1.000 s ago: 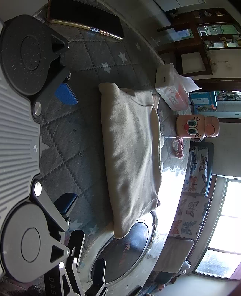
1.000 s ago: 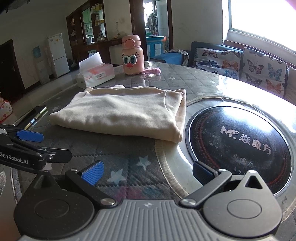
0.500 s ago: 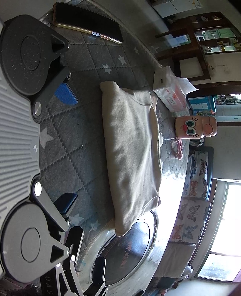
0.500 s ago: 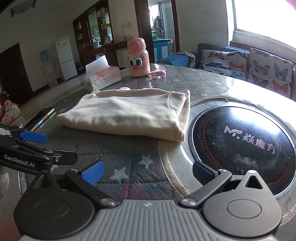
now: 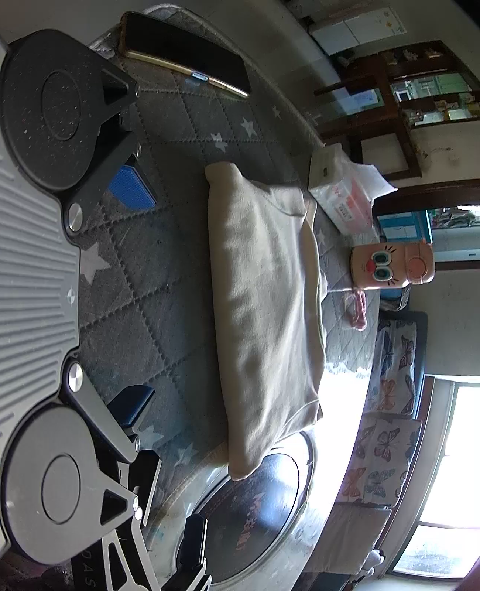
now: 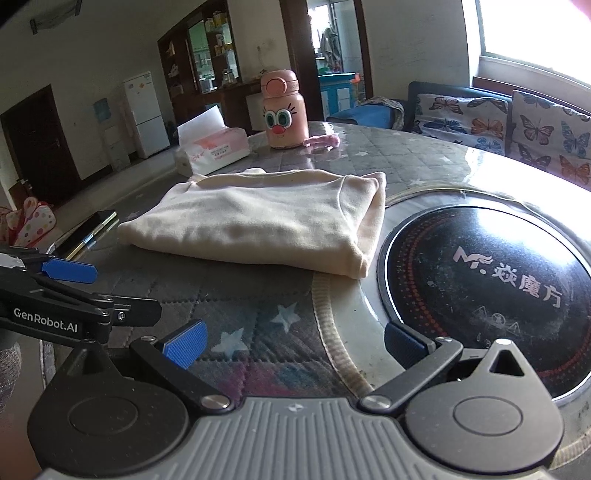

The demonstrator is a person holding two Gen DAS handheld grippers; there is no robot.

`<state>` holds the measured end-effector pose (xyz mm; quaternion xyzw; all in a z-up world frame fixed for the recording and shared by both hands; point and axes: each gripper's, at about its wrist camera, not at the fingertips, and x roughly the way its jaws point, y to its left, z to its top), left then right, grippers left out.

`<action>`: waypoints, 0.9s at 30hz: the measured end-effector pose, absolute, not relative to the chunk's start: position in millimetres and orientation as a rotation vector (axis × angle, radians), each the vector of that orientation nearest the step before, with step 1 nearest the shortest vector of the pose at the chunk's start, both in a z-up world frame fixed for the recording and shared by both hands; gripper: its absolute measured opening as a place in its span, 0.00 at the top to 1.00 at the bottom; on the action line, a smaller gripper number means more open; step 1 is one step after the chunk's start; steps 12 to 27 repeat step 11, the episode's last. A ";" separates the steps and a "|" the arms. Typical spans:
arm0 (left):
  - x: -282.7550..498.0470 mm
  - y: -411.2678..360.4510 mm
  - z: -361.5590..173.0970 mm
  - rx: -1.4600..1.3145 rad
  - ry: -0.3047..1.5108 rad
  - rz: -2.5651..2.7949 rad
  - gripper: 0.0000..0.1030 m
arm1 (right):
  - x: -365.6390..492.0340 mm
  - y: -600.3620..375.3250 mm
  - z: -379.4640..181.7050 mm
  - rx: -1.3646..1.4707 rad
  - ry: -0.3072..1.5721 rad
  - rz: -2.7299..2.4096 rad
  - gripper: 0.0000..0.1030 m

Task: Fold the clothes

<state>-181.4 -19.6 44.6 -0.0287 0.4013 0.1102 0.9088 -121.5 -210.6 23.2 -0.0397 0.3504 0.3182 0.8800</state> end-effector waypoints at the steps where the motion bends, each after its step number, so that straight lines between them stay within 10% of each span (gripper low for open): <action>1: -182.2 -20.1 44.5 -0.055 0.822 0.237 0.00 | -121.2 -210.1 22.9 -0.086 0.729 0.668 0.00; 27: -187.1 -18.4 44.3 -0.062 0.812 0.314 0.00 | -118.4 -201.6 21.7 -0.134 0.699 0.721 0.00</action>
